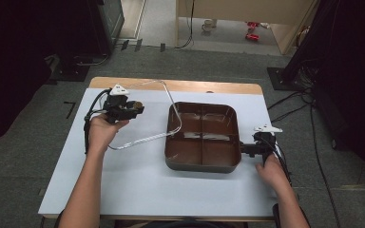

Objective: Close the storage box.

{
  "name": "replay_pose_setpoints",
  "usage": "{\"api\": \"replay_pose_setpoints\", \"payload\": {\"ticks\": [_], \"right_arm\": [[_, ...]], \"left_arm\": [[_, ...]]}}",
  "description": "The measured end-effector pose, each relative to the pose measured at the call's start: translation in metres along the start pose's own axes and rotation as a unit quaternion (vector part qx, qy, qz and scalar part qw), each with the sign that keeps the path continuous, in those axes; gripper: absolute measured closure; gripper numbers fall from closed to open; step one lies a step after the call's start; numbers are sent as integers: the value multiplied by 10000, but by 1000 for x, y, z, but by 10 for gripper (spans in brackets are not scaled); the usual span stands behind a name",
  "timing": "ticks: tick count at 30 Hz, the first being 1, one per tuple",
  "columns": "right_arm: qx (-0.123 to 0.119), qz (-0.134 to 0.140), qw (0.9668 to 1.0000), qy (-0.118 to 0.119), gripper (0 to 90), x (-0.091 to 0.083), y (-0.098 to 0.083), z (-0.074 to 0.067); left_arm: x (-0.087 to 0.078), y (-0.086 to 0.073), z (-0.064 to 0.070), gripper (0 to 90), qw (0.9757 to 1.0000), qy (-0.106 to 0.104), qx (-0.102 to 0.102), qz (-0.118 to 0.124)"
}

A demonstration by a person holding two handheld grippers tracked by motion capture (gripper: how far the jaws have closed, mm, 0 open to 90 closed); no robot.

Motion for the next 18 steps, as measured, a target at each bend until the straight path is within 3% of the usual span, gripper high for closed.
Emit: {"api": "replay_pose_setpoints", "payload": {"ticks": [10, 15, 18], "right_arm": [[-8, -3, 10000, 0, 29, 0, 0, 0], [-1, -8, 10000, -1, 29, 0, 0, 0], [-5, -8, 10000, 1, 29, 0, 0, 0]], "left_arm": [[9, 13, 32, 593, 9992, -364, 114, 118], [21, 17, 59, 594, 9975, -612, 344, 74], [25, 18, 67, 594, 9969, -689, 386, 51]]}}
Point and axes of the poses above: each handheld gripper's, and its own axes: x roughly forward along the jaws, y roughly out of its top, z roughly to its right, the point moved 10 cm from there along x, roughly forward along the jaws, and after that the axes turned 8 degrees about z, right-handed, at the moved point
